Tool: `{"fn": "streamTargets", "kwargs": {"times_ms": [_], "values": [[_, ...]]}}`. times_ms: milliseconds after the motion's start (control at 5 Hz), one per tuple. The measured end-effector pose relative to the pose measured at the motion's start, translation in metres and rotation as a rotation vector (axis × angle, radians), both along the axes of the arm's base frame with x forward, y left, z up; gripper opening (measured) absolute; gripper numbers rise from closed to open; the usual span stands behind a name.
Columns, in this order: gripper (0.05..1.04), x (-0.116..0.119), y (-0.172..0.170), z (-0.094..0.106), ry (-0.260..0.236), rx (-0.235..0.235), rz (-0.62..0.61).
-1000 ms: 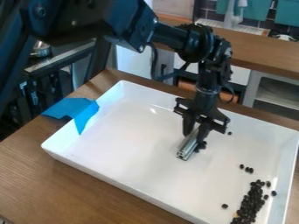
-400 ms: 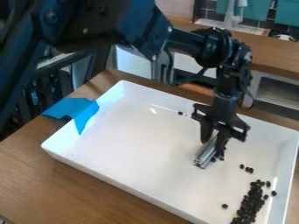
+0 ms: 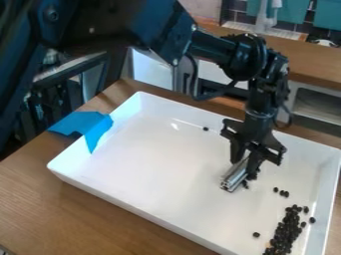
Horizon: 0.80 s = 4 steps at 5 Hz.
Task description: Sweep into pile
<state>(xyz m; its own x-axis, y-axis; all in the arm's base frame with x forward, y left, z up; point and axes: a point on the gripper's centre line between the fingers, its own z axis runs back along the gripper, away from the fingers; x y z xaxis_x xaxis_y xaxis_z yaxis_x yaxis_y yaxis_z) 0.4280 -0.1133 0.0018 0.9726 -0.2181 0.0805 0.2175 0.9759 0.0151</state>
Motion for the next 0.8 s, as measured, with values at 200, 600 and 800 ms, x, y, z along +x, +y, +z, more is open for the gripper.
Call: {"fn": "streamTargets", "kwargs": {"times_ms": [200,600,800], "values": [[0.351,-0.005,-0.005,-0.001,0.0,-0.004,-0.02],[0.351,-0.021,-0.042,0.0,0.039,-0.035,-0.075],[0.351,-0.03,-0.054,-0.001,0.067,-0.052,-0.096]]}}
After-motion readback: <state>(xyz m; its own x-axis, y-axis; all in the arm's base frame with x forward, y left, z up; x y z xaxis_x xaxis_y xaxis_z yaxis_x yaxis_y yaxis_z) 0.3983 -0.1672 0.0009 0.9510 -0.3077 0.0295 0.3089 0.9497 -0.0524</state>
